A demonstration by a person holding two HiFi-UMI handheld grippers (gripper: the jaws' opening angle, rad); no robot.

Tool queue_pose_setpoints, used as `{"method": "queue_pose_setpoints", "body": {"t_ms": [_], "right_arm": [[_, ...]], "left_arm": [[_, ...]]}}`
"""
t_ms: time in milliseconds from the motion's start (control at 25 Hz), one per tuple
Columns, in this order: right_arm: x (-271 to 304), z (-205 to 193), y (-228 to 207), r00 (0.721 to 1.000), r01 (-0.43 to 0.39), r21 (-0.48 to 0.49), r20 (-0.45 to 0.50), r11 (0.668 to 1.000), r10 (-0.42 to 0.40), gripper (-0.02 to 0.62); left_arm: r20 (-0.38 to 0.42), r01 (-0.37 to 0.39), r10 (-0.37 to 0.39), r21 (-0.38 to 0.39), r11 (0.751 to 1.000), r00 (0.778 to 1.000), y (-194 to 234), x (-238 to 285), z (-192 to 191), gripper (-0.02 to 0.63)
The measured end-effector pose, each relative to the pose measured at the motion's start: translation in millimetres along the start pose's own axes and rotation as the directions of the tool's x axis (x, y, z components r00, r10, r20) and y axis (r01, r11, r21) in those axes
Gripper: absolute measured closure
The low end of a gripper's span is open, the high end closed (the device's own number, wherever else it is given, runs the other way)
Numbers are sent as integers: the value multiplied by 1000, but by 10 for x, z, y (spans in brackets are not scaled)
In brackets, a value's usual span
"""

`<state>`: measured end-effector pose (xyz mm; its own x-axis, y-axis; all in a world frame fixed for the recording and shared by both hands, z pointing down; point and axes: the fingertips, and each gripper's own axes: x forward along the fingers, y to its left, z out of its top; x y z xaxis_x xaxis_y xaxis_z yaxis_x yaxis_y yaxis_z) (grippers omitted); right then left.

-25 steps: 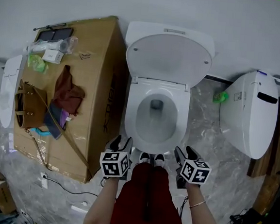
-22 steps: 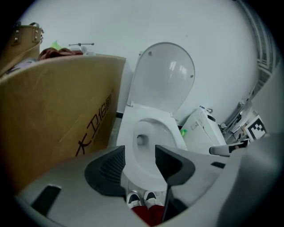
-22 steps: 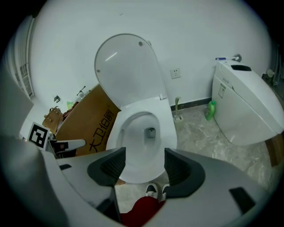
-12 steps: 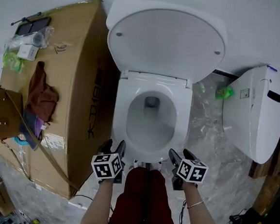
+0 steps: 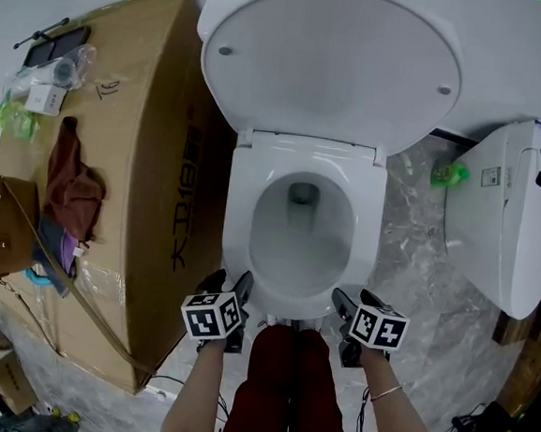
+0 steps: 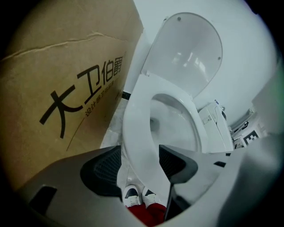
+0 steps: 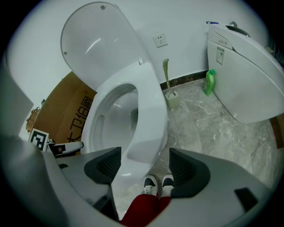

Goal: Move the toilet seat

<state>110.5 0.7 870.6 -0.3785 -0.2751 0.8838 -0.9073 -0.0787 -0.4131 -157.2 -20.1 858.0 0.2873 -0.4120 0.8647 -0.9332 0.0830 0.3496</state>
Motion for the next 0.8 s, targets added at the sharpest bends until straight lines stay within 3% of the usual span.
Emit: {"method": "queue_pose_setpoints", "body": {"t_ms": [360, 800], "right_arm": [[121, 10, 88, 999, -37, 23, -14, 999, 37, 268], [-16, 34, 152, 1000, -11, 79, -10, 997, 12, 268]], "left_arm": [[-47, 37, -38, -28, 999, 998, -8, 136, -48, 357], [-55, 40, -41, -20, 999, 998, -61, -15, 8, 357]]}}
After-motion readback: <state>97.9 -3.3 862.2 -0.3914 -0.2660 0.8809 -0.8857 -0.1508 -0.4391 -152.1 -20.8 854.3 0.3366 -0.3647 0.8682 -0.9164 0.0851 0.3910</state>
